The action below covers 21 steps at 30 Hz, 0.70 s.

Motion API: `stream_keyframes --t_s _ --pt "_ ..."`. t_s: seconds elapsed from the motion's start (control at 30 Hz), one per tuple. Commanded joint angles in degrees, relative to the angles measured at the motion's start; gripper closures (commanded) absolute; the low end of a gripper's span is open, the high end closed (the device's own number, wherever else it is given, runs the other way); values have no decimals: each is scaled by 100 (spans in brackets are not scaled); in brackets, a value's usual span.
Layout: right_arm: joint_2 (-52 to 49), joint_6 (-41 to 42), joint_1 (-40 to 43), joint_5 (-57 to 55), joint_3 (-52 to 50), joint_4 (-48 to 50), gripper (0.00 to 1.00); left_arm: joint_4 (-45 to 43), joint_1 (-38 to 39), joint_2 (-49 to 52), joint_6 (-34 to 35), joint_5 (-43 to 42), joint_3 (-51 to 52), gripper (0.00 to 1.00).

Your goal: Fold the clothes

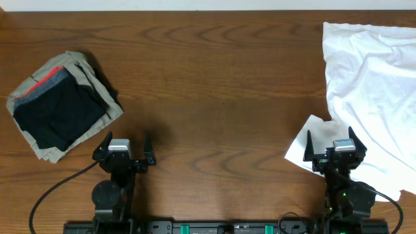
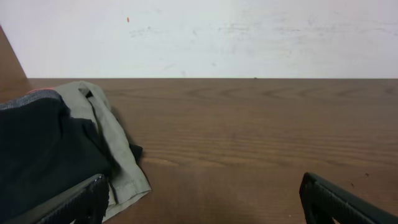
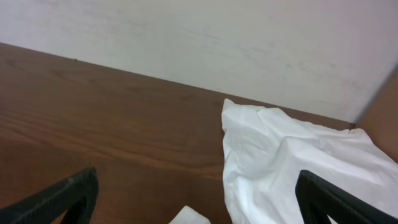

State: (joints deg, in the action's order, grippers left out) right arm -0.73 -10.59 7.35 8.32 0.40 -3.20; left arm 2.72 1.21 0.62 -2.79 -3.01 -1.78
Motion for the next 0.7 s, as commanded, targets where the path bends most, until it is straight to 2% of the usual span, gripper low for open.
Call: stream_keyframes --t_s 0.0,0.4,0.53,0.67 --pt "24 26 -46 9 -9 -26 1 101 0 -39 52 -20 155 2" --pt "24 105 -46 7 -9 -24 1 103 0 -39 63 -22 155 2" --pt "15 470 -46 -46 -2 -28 1 103 0 -39 271 -20 155 2" --pt "-103 946 -46 -389 162 -125 1 195 0 -33 824 -26 -13 2"
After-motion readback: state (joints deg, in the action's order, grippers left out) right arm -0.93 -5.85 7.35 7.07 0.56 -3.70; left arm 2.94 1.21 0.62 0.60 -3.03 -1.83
